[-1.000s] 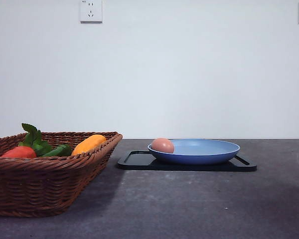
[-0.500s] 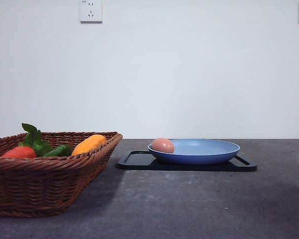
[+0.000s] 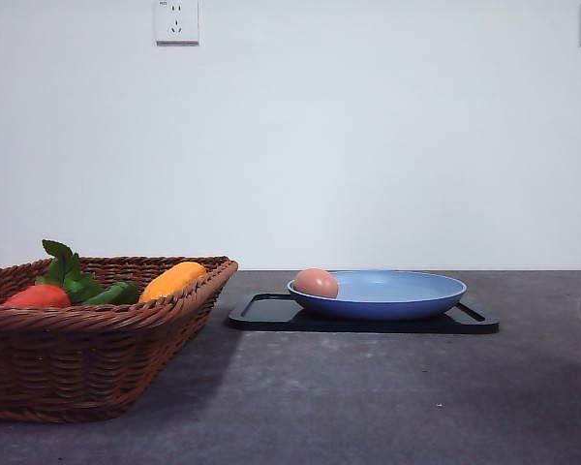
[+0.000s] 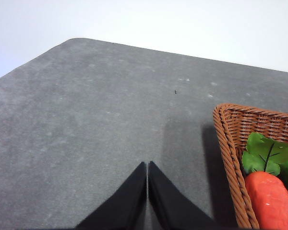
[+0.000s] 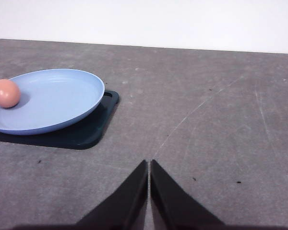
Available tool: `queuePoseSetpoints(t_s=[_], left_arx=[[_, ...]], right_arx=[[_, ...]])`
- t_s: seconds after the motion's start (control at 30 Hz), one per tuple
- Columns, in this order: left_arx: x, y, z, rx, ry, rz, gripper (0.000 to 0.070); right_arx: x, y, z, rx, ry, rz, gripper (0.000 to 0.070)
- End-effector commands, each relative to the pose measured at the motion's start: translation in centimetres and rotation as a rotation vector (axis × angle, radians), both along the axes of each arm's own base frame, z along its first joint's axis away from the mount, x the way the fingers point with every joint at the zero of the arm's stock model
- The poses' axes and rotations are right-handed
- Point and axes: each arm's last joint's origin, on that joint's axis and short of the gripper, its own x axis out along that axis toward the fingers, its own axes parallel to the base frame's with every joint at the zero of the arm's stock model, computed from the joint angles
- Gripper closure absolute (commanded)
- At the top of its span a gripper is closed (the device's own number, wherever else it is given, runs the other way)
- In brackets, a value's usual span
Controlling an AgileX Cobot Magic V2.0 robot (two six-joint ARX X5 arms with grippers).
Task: Transfer egg from basket to plate and serve
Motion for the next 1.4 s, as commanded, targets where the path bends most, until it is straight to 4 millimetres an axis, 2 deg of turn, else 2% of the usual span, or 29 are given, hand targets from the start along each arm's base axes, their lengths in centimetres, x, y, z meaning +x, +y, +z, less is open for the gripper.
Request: queuePoseSetpoints(t_s=[0.0, 1.37], left_arx=[[0.06, 0.02, -0.88, -0.003, 0.038, 0.003, 0.07], [0.06, 0.02, -0.88, -0.003, 0.038, 0.003, 0.07]], right_arx=[[0.01, 0.0, -0.05, 0.003, -0.004, -0.002, 0.07], [0.01, 0.0, -0.05, 0.003, -0.004, -0.002, 0.07]])
